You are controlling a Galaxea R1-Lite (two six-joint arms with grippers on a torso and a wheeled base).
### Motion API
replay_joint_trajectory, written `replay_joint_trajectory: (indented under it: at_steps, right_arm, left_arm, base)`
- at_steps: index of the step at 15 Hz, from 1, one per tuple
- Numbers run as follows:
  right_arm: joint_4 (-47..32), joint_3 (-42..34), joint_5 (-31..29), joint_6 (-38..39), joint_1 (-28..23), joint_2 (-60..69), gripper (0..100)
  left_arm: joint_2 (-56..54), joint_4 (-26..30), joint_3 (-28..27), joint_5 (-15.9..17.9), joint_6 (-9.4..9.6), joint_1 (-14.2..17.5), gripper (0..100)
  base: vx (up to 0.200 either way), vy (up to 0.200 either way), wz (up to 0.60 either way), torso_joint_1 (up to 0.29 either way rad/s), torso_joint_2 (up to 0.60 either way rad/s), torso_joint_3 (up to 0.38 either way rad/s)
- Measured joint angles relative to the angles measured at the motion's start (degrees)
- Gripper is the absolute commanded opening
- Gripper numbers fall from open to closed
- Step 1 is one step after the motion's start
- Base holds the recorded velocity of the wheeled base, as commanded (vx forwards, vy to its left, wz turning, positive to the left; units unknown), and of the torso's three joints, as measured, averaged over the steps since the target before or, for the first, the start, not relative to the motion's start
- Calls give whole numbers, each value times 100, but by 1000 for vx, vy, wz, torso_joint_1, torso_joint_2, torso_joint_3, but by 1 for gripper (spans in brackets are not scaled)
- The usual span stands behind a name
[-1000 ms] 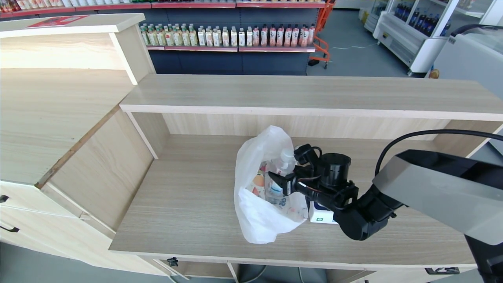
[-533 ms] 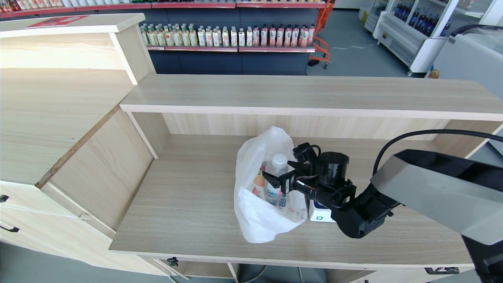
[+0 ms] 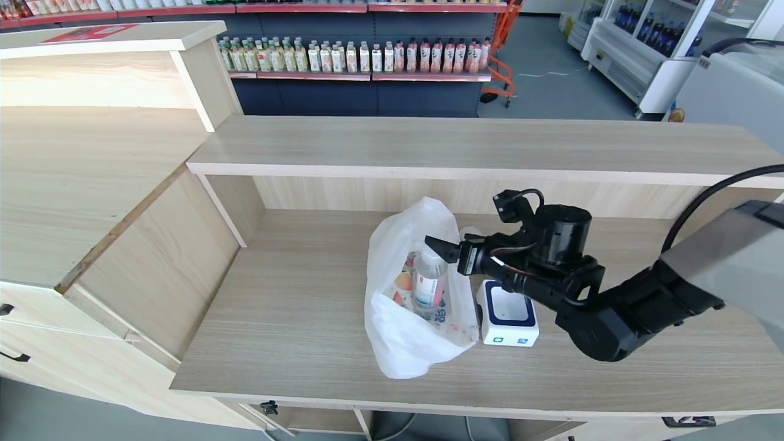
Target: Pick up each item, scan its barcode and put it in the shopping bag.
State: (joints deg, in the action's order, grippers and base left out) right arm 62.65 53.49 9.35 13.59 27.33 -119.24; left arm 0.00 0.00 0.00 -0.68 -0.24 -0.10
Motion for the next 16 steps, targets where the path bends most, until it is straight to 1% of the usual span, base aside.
replay_joint_trajectory:
  at_steps: [1, 3, 4, 7, 8, 10, 12, 14, 16]
  right_arm:
    - [-73, -284, 0, -22, -38, 313, 100]
    - [-310, -1093, -46, -180, -162, 1226, 100]
    - [-545, -1510, -183, -268, -232, 1777, 100]
    - [-1525, -2767, -1069, -456, -418, 3764, 100]
    - [-1822, -3185, -1274, -514, -510, 4430, 100]
    - [-2471, -4009, -1526, -700, -897, 5792, 100]
    - [-3493, -4595, -1615, -834, -1395, 7279, 100]
    - [-4614, -4927, -1564, -980, -1876, 8758, 100]
    - [-5561, -5126, -1384, -1078, -2232, 10044, 100]
  left_arm:
    - [0, 0, 0, 2, 2, 0, 100]
    - [2, 0, 0, 2, 2, 0, 100]
    - [2, 0, 0, 0, 0, 0, 100]
    - [2, 0, 0, -2, 0, 0, 100]
    - [2, 0, 0, -2, 0, 0, 100]
    - [2, 0, 0, 0, 0, 0, 100]
    - [0, 0, 0, -2, 0, 0, 100]
    - [0, 0, 0, -5, 2, 0, 100]
    - [0, 0, 0, -2, 0, 0, 100]
  base:
    - [0, 0, 0, 0, 0, 0]
    - [0, 0, 0, 0, 0, 0]
    - [0, 0, 0, 0, 0, 0]
    - [0, 0, 0, 0, 0, 0]
    - [0, 0, 0, 0, 0, 0]
    - [0, 0, 0, 0, 0, 0]
    - [0, 0, 0, 0, 0, 0]
    - [0, 0, 0, 0, 0, 0]
    - [0, 0, 0, 0, 0, 0]
